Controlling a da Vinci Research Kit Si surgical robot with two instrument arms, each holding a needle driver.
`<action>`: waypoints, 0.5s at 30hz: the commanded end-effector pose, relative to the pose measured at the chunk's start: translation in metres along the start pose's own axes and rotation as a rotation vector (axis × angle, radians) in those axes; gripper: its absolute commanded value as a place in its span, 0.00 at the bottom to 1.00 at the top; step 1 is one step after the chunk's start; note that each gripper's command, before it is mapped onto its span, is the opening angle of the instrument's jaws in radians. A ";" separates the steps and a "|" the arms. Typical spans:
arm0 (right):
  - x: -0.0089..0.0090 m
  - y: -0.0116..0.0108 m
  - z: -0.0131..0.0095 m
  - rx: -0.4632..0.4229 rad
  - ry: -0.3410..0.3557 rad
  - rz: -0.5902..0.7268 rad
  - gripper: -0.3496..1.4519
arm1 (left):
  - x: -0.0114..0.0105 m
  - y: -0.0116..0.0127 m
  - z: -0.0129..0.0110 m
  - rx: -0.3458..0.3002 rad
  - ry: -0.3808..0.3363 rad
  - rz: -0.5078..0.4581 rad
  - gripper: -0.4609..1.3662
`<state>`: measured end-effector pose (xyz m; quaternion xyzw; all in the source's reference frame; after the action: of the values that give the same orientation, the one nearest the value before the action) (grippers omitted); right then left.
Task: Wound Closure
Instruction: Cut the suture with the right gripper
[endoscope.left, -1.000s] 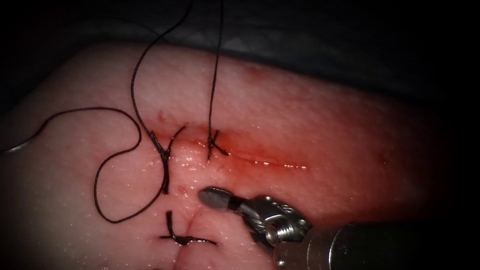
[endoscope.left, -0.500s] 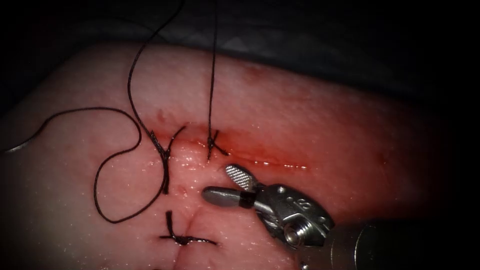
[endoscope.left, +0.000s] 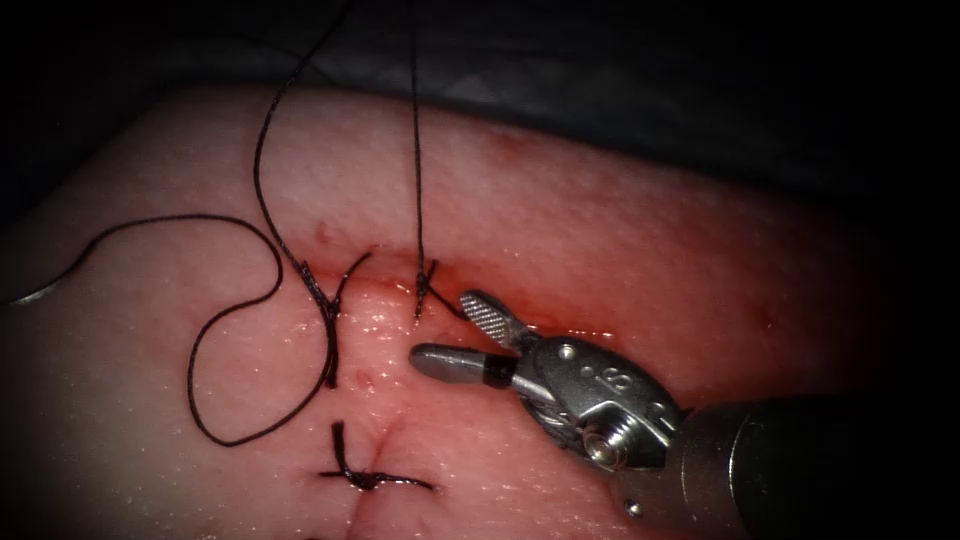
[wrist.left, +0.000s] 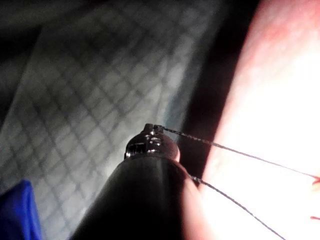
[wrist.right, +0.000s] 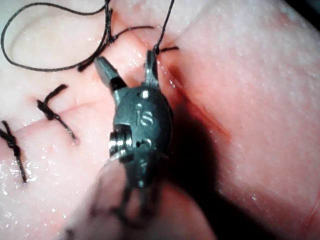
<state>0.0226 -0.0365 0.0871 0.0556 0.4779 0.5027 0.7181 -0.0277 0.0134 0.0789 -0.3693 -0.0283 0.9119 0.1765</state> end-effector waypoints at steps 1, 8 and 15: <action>0.0000 0.0002 0.0003 -0.002 -0.001 0.002 0.81 | 0.0002 0.0001 -0.0001 0.001 -0.004 0.002 0.06; 0.0011 0.0016 0.0023 -0.031 0.018 0.014 0.93 | 0.0014 0.0007 -0.0011 0.002 -0.004 0.003 0.06; 0.0011 0.0022 0.0038 -0.048 0.025 0.015 0.95 | 0.0022 0.0012 -0.0020 0.003 -0.007 0.013 0.06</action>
<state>0.0241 -0.0329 0.0898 0.0324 0.4726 0.5221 0.7093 -0.0283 0.0128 0.0755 -0.3661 -0.0247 0.9142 0.1719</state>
